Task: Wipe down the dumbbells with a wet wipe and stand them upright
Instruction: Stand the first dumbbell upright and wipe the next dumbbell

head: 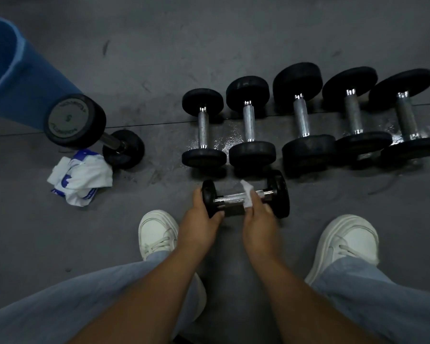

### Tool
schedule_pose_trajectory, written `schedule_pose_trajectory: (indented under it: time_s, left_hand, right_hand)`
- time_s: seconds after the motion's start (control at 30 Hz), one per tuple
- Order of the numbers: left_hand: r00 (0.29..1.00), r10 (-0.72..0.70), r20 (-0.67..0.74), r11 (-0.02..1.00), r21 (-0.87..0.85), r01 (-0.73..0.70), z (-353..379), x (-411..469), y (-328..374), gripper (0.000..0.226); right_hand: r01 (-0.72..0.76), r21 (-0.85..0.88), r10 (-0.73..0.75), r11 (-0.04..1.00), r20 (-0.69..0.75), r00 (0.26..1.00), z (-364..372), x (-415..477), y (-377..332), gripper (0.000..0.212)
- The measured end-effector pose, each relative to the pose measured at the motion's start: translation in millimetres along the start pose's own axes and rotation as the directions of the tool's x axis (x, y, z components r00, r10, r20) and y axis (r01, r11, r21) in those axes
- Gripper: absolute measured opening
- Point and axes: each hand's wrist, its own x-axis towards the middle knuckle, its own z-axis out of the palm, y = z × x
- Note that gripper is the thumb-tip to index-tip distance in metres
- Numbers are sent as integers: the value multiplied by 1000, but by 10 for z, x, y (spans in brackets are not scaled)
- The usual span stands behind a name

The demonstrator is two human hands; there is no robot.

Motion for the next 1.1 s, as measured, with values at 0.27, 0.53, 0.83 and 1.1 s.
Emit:
schedule_pose_trajectory:
  time_s: [0.27,0.53,0.83,1.1]
  left_hand:
    - [998,21,58,993,111,-27,-38,-3,11,93]
    - [997,-41,70,987,160,30,-22,17,83,87]
    - [992,-63,113,988,144,47,11,5,102,91]
    - [982,-96,160,985,160,71,-52,60,196,89]
  right_hand:
    - [-9,126,6,992,22,1000,109,73,-92,49]
    - [-50,55,50,997,5,999,31,104,-72,50]
    - [-18,-2,18,1000,-10,1000,-45,210,-38,49]
    - [46,18,-48,999,103,994,0,242,-158,52]
